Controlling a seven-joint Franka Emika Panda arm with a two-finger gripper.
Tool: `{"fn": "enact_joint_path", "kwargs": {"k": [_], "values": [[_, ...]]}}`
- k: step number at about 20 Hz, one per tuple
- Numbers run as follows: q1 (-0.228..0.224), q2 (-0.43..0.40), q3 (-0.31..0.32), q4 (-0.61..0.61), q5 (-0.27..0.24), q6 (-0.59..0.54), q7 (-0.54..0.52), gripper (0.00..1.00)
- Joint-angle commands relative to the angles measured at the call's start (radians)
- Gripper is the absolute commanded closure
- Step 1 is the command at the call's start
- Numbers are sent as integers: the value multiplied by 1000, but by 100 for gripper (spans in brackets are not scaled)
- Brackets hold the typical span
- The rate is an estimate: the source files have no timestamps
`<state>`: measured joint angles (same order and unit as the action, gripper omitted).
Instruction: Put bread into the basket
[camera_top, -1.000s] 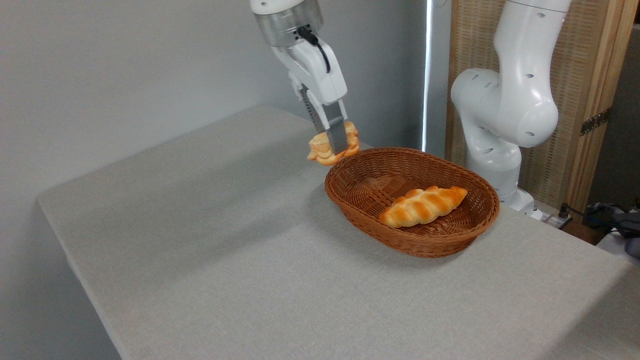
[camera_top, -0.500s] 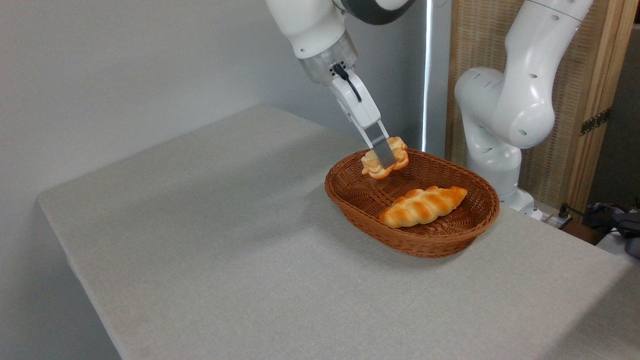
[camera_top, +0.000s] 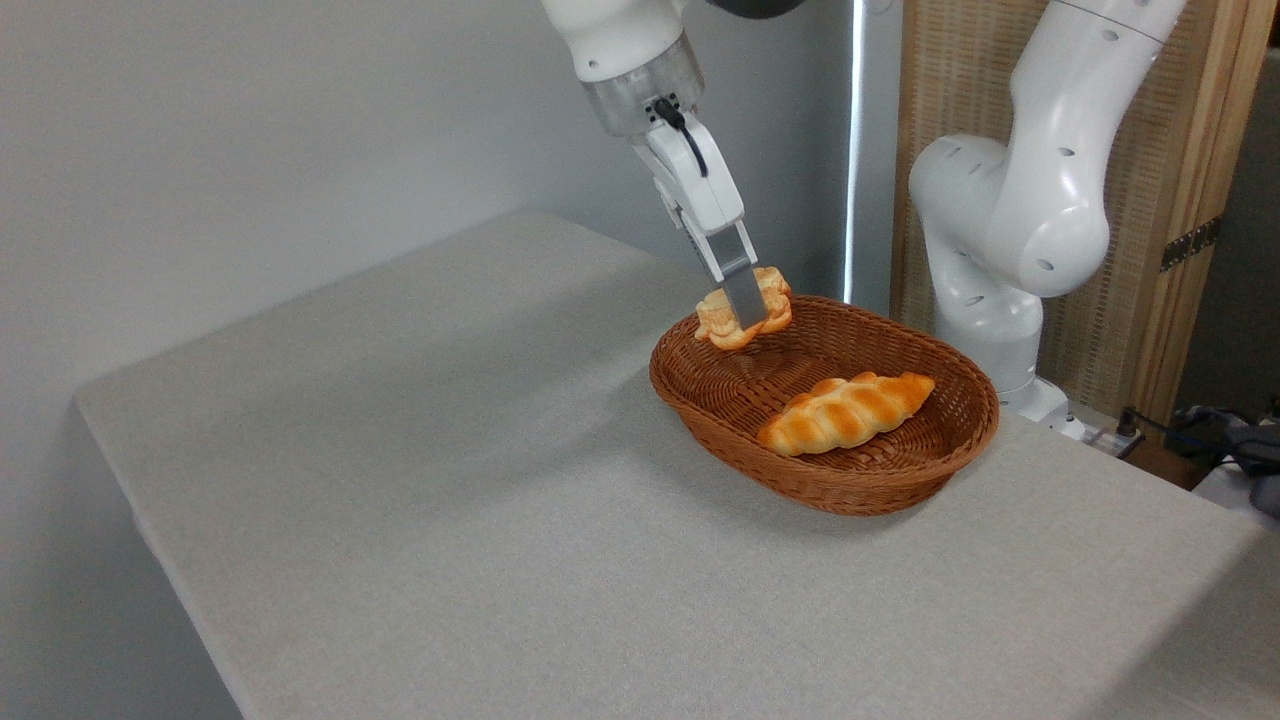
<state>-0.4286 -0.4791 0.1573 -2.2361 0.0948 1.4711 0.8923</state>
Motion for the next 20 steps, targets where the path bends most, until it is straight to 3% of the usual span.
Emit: {"fn": "enact_joint_path", "kwargs": {"k": [1, 8, 13, 17, 20], "values": [[-4, 0, 8, 12, 13, 3, 11, 0], [-4, 11, 10, 38, 14, 8, 11, 0], [-2, 45, 19, 141, 11, 171, -4, 0], [-1, 120, 47, 228, -26, 227, -174, 0], [4, 192, 53, 323, -70, 227, -199, 0]]}}
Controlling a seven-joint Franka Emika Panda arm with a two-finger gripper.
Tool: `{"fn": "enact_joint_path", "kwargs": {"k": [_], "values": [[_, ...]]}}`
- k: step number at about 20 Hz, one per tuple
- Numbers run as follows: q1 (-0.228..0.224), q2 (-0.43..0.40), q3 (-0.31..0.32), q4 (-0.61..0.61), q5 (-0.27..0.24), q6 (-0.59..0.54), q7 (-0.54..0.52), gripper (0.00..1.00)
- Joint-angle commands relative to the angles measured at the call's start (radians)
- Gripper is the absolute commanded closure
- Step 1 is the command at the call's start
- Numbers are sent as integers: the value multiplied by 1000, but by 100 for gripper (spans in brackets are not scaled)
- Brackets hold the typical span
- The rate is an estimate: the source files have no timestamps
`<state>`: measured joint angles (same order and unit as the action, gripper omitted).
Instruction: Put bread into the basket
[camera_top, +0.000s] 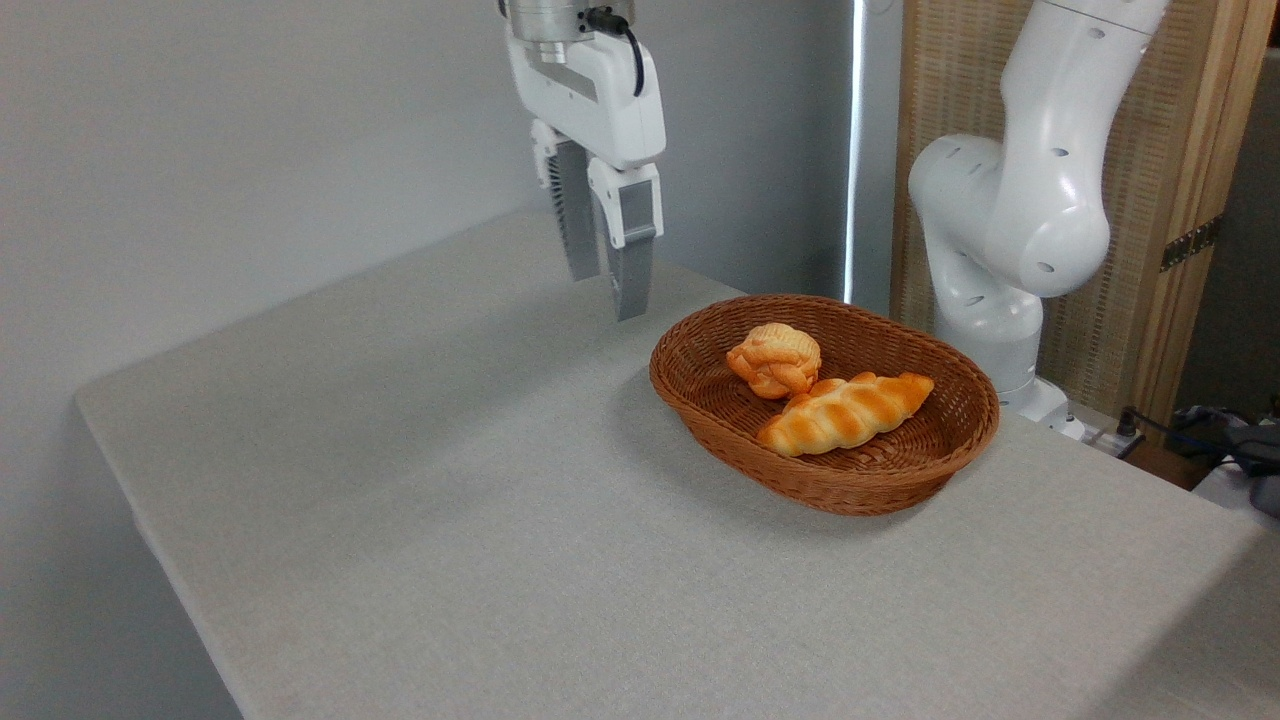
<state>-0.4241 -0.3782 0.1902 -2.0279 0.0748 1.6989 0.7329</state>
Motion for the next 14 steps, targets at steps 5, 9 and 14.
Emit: {"fn": "enact_joint_path", "kwargs": {"k": [5, 9, 14], "values": [[137, 226, 3, 297, -164, -13, -64, 0], [214, 307, -58, 388, -167, -19, -66, 0], [285, 337, -143, 411, -158, -68, -67, 0]]}}
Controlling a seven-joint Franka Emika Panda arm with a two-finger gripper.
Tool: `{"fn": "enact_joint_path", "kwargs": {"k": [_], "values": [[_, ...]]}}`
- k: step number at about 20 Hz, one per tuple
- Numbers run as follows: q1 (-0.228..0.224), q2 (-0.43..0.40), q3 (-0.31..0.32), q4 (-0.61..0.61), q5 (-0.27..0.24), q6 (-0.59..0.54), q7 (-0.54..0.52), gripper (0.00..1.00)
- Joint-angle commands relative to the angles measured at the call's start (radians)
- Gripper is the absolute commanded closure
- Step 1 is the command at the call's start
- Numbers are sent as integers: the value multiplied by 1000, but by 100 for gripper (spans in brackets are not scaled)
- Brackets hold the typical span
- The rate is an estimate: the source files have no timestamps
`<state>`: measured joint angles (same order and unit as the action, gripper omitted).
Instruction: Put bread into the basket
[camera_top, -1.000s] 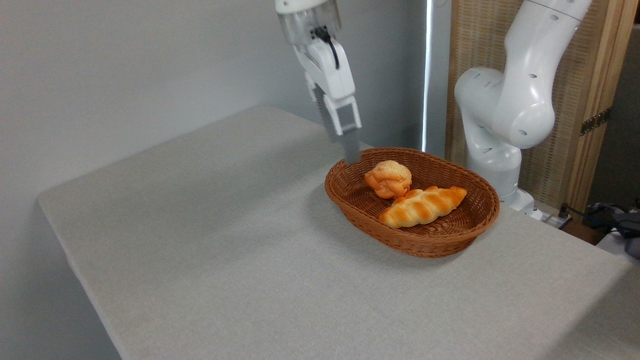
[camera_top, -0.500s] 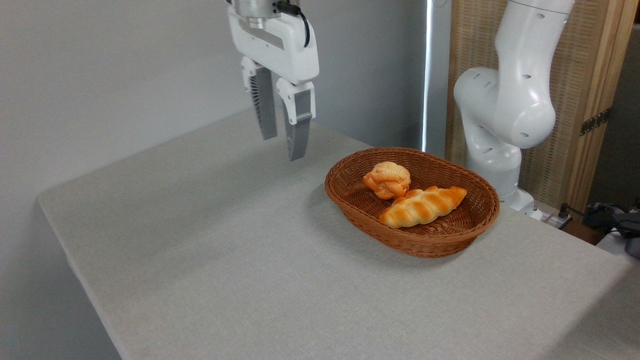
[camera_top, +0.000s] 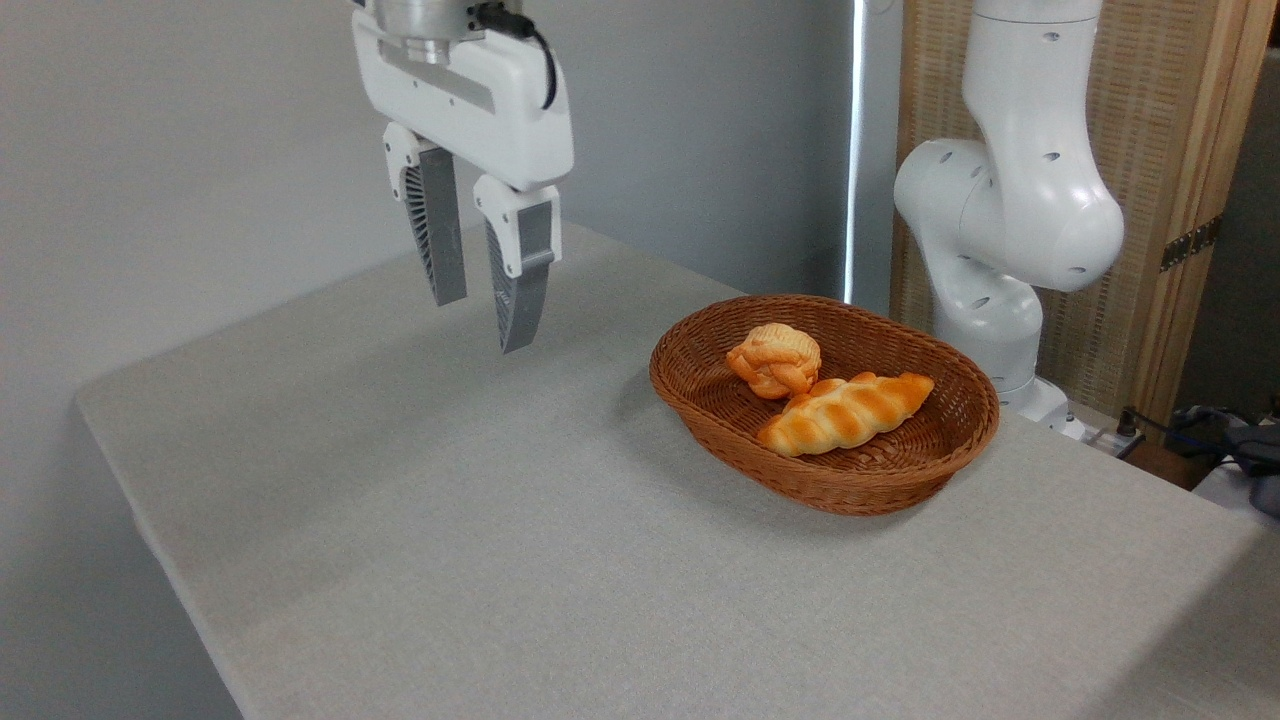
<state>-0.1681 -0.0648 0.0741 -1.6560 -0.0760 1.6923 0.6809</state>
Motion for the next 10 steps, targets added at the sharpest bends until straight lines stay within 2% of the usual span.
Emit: {"fn": "enact_joint_path", "kwargs": {"k": [1, 5, 10], "values": [[28, 30, -28, 41, -4, -72, -15, 0], [35, 33, -53, 47, -2, -89, -15, 0], [35, 39, -51, 68, -1, -114, -14, 0]]}}
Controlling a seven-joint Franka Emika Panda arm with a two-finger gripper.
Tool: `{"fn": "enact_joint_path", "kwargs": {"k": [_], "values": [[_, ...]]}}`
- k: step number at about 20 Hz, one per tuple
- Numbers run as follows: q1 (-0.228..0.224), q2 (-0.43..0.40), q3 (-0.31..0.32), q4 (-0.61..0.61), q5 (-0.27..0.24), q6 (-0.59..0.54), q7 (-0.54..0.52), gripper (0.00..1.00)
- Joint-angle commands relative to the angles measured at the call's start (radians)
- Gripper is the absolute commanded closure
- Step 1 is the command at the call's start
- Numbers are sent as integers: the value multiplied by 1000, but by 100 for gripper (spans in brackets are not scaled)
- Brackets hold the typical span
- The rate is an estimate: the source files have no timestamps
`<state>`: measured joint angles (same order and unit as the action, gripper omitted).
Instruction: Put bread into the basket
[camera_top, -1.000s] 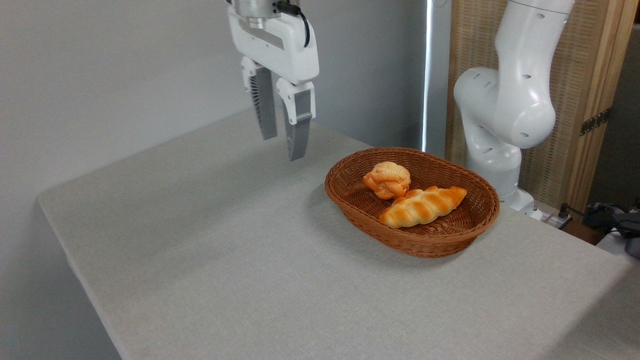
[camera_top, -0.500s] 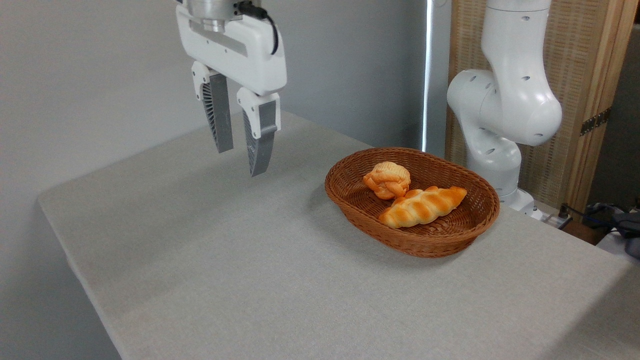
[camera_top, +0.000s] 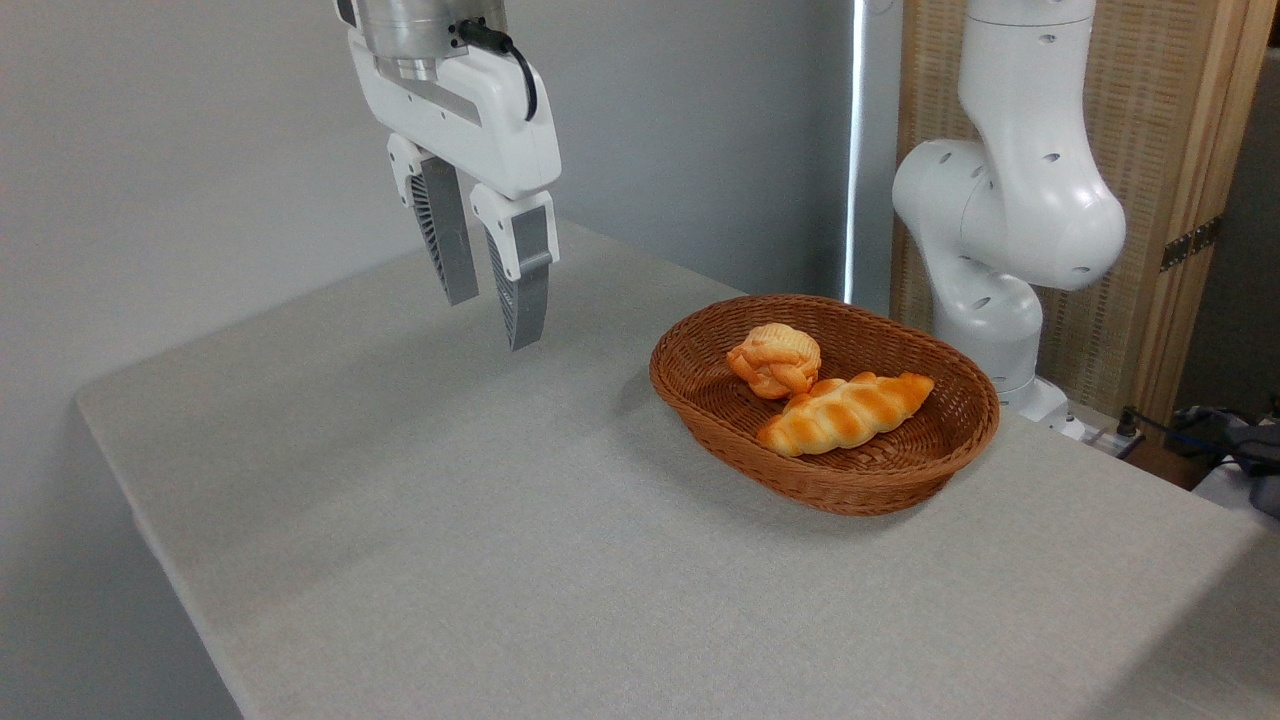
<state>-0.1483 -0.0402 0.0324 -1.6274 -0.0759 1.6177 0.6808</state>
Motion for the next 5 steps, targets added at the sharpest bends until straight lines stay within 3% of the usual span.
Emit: {"fn": "enact_joint_path", "kwargs": {"k": [1, 5], "values": [[16, 14, -8, 41, -1, -45, -12, 0], [23, 14, -8, 41, -1, -58, -10, 0]]}}
